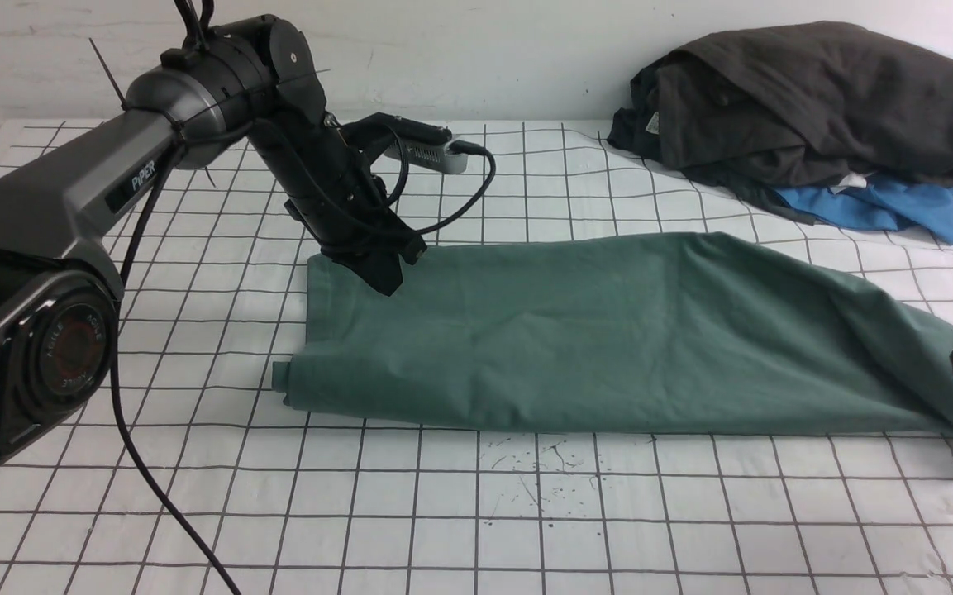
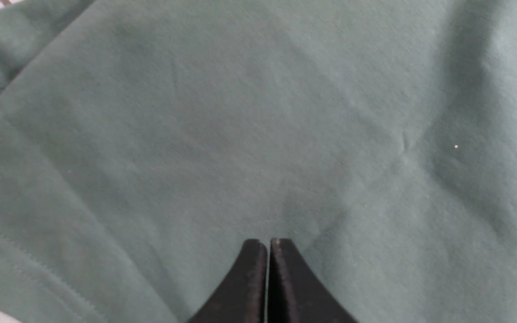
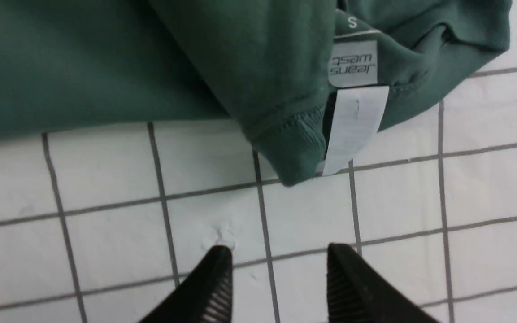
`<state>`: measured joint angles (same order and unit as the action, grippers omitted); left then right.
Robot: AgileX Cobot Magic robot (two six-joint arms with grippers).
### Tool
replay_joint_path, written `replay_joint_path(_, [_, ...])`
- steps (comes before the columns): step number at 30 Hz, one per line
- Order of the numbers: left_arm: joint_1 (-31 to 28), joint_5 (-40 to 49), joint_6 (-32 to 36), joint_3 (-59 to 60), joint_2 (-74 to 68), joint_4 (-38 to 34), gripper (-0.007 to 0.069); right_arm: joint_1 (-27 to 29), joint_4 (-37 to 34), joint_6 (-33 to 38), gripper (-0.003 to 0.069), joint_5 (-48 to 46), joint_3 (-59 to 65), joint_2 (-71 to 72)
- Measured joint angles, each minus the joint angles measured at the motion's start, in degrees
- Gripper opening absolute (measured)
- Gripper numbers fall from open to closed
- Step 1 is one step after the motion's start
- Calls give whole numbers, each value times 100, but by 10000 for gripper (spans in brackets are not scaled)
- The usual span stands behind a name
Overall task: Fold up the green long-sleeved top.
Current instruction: Use the right arm to clamp the right edge of the fabric
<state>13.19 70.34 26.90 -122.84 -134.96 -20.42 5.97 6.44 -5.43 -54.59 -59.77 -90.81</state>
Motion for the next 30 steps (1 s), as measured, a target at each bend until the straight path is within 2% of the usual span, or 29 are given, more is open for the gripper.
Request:
replay_joint_path(3, [0, 0, 0, 0, 0, 0, -7, 51, -94, 0, 482, 521, 74, -260])
replay_joint_path(6, [0, 0, 0, 0, 0, 6, -7, 51, -101, -45, 551, 935, 45, -733])
replay_joint_path(11, [0, 6, 0, 0, 0, 96, -7, 51, 80, -284, 541, 1035, -132, -1209])
replay_joint_path(15, [0, 6, 10, 0, 0, 140, -7, 51, 325, -447, 431, 1059, -286, -1267])
replay_joint_path(17, [0, 6, 13, 0, 0, 136, -7, 51, 357, -428, 311, 948, -449, -1267])
replay_joint_path(18, [0, 6, 13, 0, 0, 136, -7, 51, 357, -418, 298, 903, -484, -1267])
replay_joint_path(19, [0, 6, 23, 0, 0, 141, -7, 51, 323, -254, 175, 626, -658, -1267])
replay_joint_path(20, [0, 6, 20, 0, 0, 141, -7, 51, 323, -226, 175, 584, -684, -1267])
replay_joint_path(21, [0, 6, 40, 0, 0, 141, -7, 51, 255, 24, 77, 222, -917, -1267])
replay_joint_path(22, [0, 6, 52, 0, 0, 141, -7, 51, 195, 190, 41, -66, -1082, -1267])
replay_joint_path(30, [0, 6, 59, 0, 0, 147, -7, 353, -135, 1013, 29, -1285, -2480, -1440])
